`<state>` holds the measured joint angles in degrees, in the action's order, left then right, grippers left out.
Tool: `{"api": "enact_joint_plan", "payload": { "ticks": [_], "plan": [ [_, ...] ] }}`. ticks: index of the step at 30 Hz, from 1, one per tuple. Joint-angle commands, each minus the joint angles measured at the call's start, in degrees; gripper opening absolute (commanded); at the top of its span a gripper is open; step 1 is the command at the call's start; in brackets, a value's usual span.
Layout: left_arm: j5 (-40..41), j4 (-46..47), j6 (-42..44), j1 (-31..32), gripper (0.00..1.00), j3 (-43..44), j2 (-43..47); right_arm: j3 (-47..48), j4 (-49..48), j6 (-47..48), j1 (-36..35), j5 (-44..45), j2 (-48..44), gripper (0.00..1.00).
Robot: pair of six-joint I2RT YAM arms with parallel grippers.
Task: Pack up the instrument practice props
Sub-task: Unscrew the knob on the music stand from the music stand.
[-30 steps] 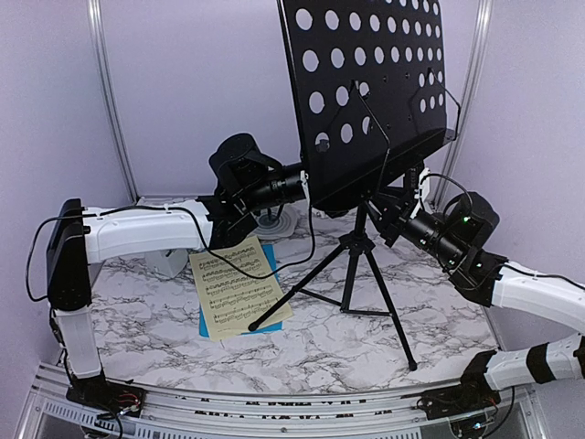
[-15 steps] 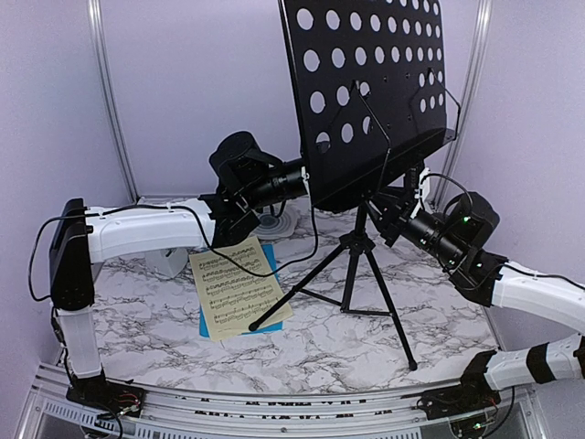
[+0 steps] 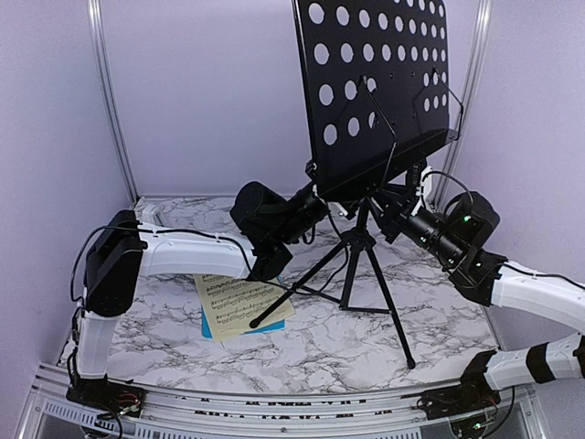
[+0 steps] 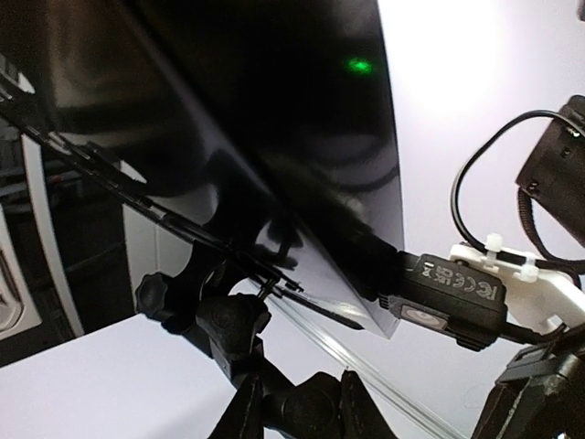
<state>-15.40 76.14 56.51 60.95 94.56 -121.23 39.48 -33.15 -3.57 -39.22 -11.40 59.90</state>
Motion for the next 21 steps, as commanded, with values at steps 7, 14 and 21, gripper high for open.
{"api": "enact_joint_plan", "payload": {
  "ticks": [7,14,21],
  "plan": [
    [21.18,16.10,-14.76,7.59,0.04,10.00,-9.94,3.22,-5.96,0.25,-0.41,-2.05,1.79,0.10],
    [19.15,15.77,-9.13,7.41,0.52,8.19,-9.22,3.31,-5.13,0.68,-0.42,-1.64,0.81,0.09],
    [10.57,11.79,-2.57,4.71,0.81,-3.17,-1.84,3.34,-5.18,0.50,-0.42,-1.77,0.48,0.09]
  ]
}}
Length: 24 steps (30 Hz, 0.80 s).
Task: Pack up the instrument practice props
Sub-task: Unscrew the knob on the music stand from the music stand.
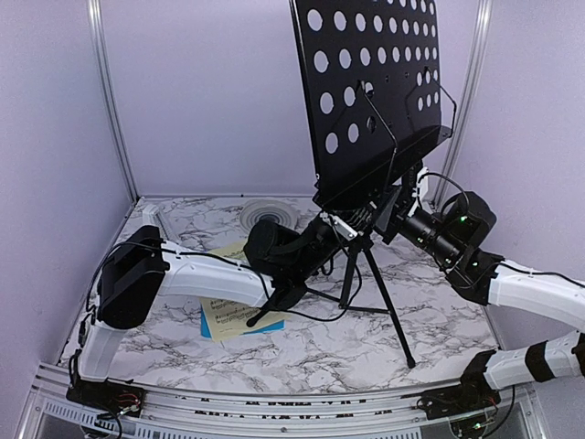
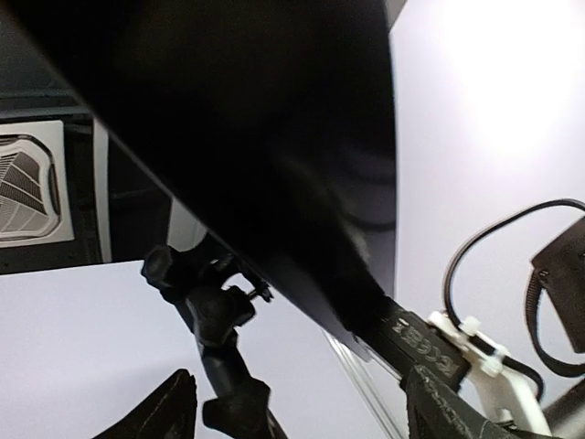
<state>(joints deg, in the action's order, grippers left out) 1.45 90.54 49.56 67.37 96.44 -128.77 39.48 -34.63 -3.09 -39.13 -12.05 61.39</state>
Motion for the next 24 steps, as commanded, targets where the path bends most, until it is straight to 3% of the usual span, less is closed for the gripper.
{"api": "enact_joint_plan", "payload": {
  "ticks": [1,9,19,24],
  "plan": [
    [-8.22,-3.27,4.40,-2.25,0.81,-7.02,7.24,3.27,-3.75,-0.05,-0.50,-1.17,-1.07,0.09],
    [-21.92,-16.02,11.37,-8.63,0.78,-14.10,16.27,3.31,-2.86,0.26,-0.50,-1.45,-1.77,0.09],
    [-32.75,-36.70,21.79,-11.47,0.65,-9.11,19.68,3.58,-1.56,0.92,-0.50,-1.83,-2.48,0.09],
    [-33.33,-40.06,24.29,-11.89,0.61,-6.61,19.57,3.58,-1.44,0.91,-0.50,-2.00,-2.75,0.09]
  ]
}}
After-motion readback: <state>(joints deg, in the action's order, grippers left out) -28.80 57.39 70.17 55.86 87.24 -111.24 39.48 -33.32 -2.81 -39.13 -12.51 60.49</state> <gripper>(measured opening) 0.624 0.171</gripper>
